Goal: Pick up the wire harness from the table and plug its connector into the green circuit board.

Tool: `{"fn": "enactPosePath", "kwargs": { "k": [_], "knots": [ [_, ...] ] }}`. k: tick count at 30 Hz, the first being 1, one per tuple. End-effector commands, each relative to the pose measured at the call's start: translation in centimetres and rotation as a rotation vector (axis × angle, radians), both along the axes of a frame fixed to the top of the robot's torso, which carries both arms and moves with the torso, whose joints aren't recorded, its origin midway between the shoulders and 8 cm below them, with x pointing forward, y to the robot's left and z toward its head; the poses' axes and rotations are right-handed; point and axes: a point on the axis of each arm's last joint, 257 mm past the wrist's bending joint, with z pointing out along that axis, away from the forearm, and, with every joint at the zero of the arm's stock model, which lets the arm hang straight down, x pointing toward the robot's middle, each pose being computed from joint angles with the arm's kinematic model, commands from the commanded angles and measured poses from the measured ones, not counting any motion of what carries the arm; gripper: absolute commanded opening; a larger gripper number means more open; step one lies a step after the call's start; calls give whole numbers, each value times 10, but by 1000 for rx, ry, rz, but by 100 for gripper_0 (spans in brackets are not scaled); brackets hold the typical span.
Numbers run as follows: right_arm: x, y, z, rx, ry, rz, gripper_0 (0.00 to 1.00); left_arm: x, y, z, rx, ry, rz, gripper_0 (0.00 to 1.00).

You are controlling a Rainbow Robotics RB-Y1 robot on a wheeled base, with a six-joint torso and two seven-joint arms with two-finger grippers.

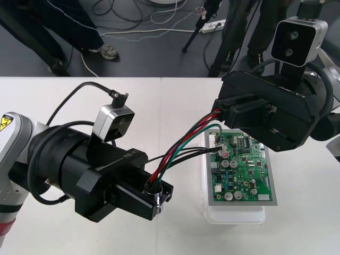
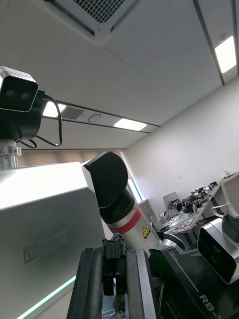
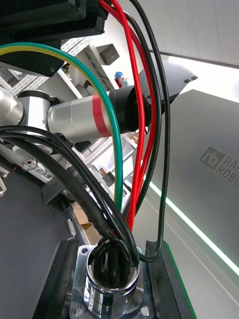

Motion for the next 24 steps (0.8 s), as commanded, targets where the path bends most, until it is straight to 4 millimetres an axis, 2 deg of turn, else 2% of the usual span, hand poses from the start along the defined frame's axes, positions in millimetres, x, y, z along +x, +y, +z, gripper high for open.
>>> {"fn": "enactPosePath", "kwargs": {
  "k": [1,2,3,14,21,24],
  "knots": [
    [-15,3,13,27,-49,49,0,-21,-3,13,-4,13,-95,62],
    [-15,3,13,28,-50,48,0,-21,-3,13,-3,13,-96,75],
    [-15,3,13,28,-50,48,0,-21,-3,13,-2,16,-96,100],
    [-14,2,12,34,-54,38,0,-21,-3,12,5,25,-95,100],
    [-11,-7,10,31,-37,21,0,-18,-2,14,-3,11,-84,100],
    [-11,-12,11,36,-43,11,0,-12,0,12,4,-11,-55,100]
  ]
}}
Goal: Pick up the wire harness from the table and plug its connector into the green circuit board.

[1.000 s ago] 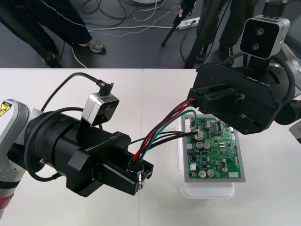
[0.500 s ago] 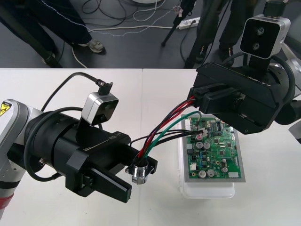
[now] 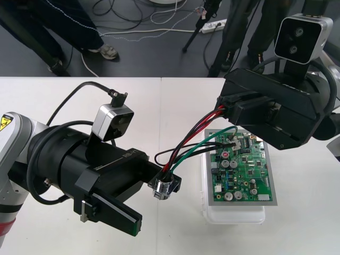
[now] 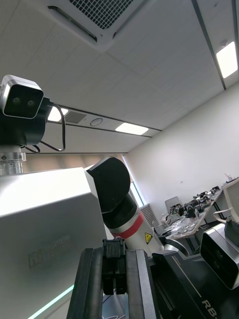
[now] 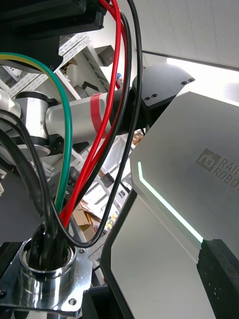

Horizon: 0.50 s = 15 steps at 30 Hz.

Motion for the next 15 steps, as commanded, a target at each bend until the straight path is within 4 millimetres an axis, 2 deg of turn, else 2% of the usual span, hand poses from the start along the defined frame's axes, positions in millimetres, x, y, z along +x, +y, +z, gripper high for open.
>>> {"fn": "enactPosePath", "kwargs": {
  "k": [1,15],
  "knots": [
    [-11,-10,5,16,-56,0,0,-7,0,10,13,-24,-36,100],
    [-10,-46,-3,-23,-54,-111,0,42,28,9,39,-116,191,100]
  ]
}}
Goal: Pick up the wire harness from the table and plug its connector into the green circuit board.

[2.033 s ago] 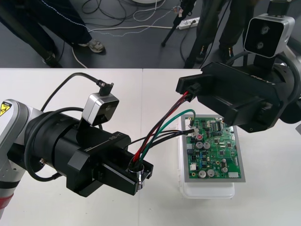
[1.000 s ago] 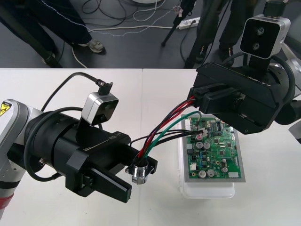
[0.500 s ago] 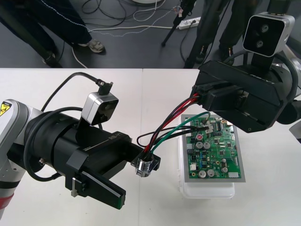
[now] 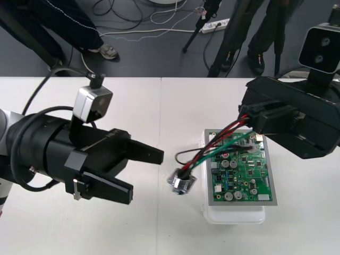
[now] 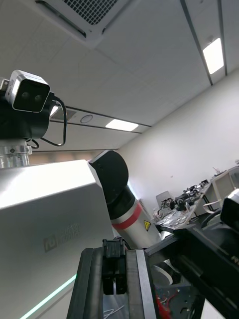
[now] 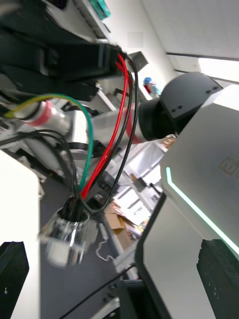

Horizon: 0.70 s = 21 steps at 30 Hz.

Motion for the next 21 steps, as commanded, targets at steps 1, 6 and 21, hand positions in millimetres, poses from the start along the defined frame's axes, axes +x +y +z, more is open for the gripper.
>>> {"fn": "enactPosePath", "kwargs": {
  "k": [1,6,21],
  "knots": [
    [-5,-22,6,10,-63,-61,0,5,11,6,13,-29,43,100],
    [0,-36,-2,-15,-65,-127,0,18,21,1,38,-49,106,100],
    [37,-49,-20,-84,-116,-355,0,58,28,3,48,-125,268,100]
  ]
}}
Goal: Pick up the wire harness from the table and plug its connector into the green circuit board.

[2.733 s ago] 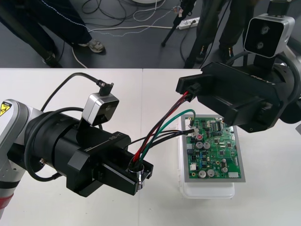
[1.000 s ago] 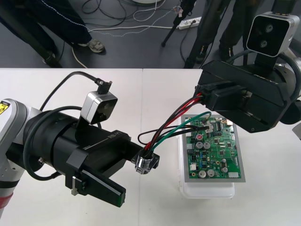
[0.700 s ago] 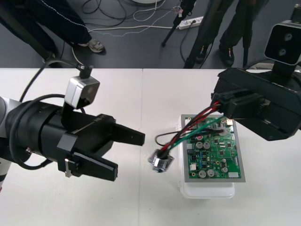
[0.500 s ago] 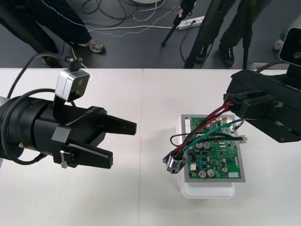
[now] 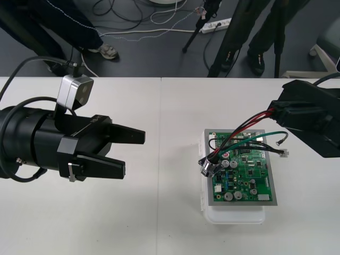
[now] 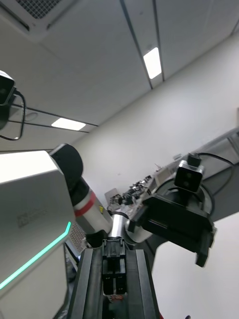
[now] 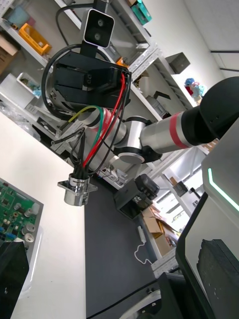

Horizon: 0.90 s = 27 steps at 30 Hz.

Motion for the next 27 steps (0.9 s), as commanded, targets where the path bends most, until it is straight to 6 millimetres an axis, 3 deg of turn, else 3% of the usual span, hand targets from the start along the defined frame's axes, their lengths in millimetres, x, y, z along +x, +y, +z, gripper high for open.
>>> {"fn": "enactPosePath", "kwargs": {
  "k": [1,9,17,27],
  "knots": [
    [10,-8,-1,-53,-127,-118,0,22,6,9,-11,-90,112,100],
    [27,-7,-15,-83,-152,-226,0,40,8,16,-18,-226,173,100],
    [36,3,-30,-129,-343,-376,0,47,12,31,7,-365,199,100],
    [42,24,-32,-167,-481,-496,0,46,-7,39,-24,-504,161,100]
  ]
}}
